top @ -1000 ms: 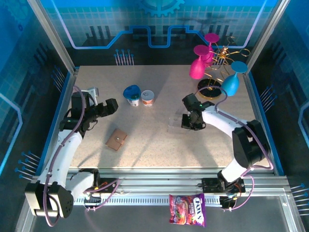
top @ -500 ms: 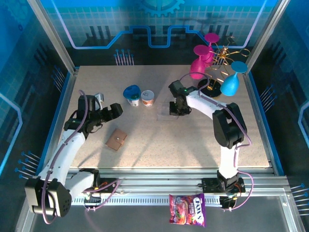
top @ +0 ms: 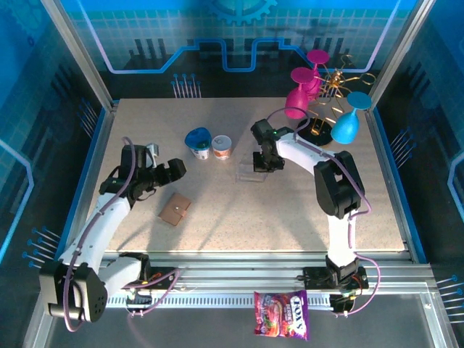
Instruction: Take the credit cards out of the card holder
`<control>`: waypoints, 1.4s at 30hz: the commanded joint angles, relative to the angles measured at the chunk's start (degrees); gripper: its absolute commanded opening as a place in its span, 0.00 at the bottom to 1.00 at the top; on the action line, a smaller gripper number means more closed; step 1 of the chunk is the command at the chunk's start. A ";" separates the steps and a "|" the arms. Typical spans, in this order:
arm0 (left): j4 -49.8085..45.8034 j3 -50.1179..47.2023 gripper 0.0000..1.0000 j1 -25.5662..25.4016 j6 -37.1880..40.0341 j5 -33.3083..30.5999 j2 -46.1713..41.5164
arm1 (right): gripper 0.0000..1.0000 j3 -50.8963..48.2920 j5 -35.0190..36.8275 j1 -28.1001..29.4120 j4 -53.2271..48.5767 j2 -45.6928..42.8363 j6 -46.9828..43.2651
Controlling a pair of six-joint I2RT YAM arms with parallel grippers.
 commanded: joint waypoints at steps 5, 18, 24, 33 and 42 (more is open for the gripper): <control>-1.22 -0.73 0.96 -0.50 -0.51 -0.48 0.72 | 0.10 2.12 2.63 0.84 -3.08 1.03 1.05; -0.98 -2.05 0.97 -0.51 -0.19 -0.73 3.35 | 0.17 2.55 1.26 1.10 -3.28 -0.65 2.64; -0.96 -2.47 0.97 -0.60 -0.24 -0.61 6.14 | 0.19 2.39 0.40 1.06 -3.19 -2.18 2.72; -1.36 -2.57 0.97 -0.69 -0.51 -0.51 9.95 | 0.17 2.18 0.33 0.69 -3.14 -1.92 3.40; -1.32 -2.90 0.97 -0.69 -0.79 -0.60 11.14 | 0.13 1.69 0.60 0.71 -2.31 -1.92 5.42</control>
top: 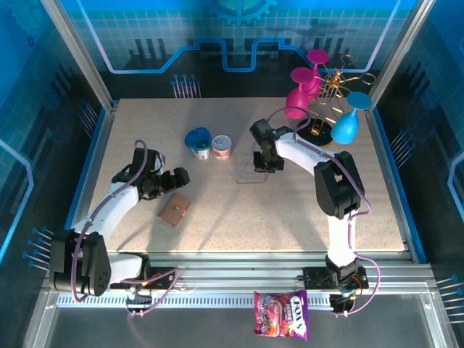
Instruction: Take the credit cards out of the card holder
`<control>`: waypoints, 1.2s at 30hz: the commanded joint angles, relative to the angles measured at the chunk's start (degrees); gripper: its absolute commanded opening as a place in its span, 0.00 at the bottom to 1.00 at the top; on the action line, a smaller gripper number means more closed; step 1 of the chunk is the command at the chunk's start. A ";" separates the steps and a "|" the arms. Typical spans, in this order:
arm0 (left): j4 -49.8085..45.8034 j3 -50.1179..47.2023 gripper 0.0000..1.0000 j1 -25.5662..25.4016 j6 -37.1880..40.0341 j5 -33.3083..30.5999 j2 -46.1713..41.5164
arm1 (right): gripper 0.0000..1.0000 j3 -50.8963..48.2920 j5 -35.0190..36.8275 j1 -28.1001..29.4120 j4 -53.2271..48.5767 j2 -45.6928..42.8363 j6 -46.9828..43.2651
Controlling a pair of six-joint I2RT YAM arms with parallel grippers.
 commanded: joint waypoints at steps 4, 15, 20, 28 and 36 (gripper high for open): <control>-0.85 -0.52 0.97 -0.43 -0.87 -0.11 1.55 | 0.12 1.14 0.07 0.19 -0.41 -1.73 2.27; -1.50 0.19 0.97 -0.56 -0.67 0.25 4.16 | 0.18 2.23 -0.13 0.12 -1.40 -2.39 2.23; -3.16 0.43 0.98 -0.98 -0.49 -0.38 5.64 | 0.33 2.04 -1.72 0.13 -1.70 -4.55 1.82; -3.97 -1.01 0.99 -1.68 -1.53 -1.50 7.54 | 0.43 -0.04 -3.54 0.42 -1.69 -9.00 1.47; -5.23 -2.00 0.99 -4.82 -3.25 -1.39 8.17 | 0.45 -2.45 -2.68 0.38 -1.73 -14.10 0.96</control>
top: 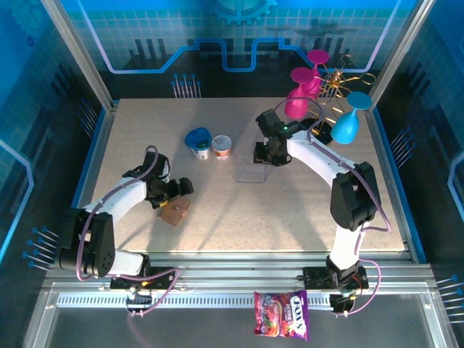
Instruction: Take the credit cards out of the card holder
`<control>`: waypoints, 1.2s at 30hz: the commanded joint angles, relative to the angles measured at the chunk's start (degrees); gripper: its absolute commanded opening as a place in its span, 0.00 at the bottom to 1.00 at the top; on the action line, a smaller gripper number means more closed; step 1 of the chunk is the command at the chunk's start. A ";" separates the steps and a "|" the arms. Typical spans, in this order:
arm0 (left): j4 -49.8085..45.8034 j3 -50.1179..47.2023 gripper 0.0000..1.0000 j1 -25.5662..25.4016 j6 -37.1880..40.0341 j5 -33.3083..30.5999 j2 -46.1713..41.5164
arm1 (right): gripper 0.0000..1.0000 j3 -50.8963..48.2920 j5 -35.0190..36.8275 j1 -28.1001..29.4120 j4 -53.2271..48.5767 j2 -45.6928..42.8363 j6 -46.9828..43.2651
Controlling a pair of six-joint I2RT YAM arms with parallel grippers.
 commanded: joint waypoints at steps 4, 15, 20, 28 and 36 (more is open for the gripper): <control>-3.92 -1.71 0.99 -4.61 -4.03 -0.79 -1.81 | 0.46 -2.37 0.19 0.19 -1.56 -4.09 -0.53; -10.18 -3.43 0.94 -13.26 -10.52 -8.09 -7.92 | 0.48 -4.07 -0.39 -0.07 -1.47 -4.69 -0.79; -12.76 -4.05 0.96 -14.22 -9.89 -9.37 -8.19 | 0.49 -4.22 -0.61 -0.08 -1.29 -4.70 -0.96; -14.53 -0.62 0.99 -15.63 -8.12 -16.21 -6.25 | 0.50 -4.19 -0.86 -0.06 -1.29 -4.53 -1.14; -9.33 0.20 0.99 -15.64 -4.70 -11.48 0.32 | 0.51 -4.40 -0.55 -0.06 -1.47 -5.45 -1.36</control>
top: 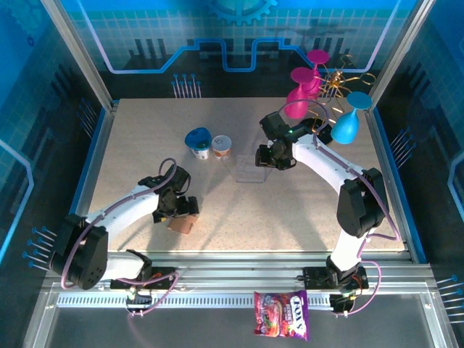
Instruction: Take the credit cards out of the card holder
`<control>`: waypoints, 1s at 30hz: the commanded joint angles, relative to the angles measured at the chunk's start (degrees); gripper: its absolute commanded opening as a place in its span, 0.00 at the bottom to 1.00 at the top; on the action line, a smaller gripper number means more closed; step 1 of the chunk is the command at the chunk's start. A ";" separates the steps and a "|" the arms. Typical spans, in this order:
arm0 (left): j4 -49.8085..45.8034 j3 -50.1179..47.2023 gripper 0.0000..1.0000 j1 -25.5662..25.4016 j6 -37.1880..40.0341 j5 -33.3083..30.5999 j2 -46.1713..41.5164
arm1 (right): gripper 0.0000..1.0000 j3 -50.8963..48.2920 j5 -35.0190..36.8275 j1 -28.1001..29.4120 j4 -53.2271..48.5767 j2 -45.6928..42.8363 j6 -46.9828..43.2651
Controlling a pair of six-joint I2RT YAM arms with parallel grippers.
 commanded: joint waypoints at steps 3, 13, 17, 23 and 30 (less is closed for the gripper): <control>3.16 0.16 0.99 -0.31 2.24 5.90 2.46 | 0.52 -1.41 -0.14 -0.13 -1.12 -2.90 -0.77; 0.35 0.72 0.98 -4.70 0.17 4.87 3.24 | 0.52 -1.99 -0.86 -0.21 -0.68 -2.57 -0.59; 0.27 0.95 0.96 -5.03 -0.20 2.96 5.18 | 0.52 -2.22 -0.90 -0.26 -0.59 -2.53 -0.59; 1.99 1.16 0.91 -4.95 -1.12 2.40 6.46 | 0.53 -2.61 -0.58 -0.21 -0.72 -3.05 -0.59; 1.72 2.49 0.81 -6.11 -1.97 2.42 4.79 | 0.52 -2.94 -0.22 -0.21 -0.79 -3.66 -0.61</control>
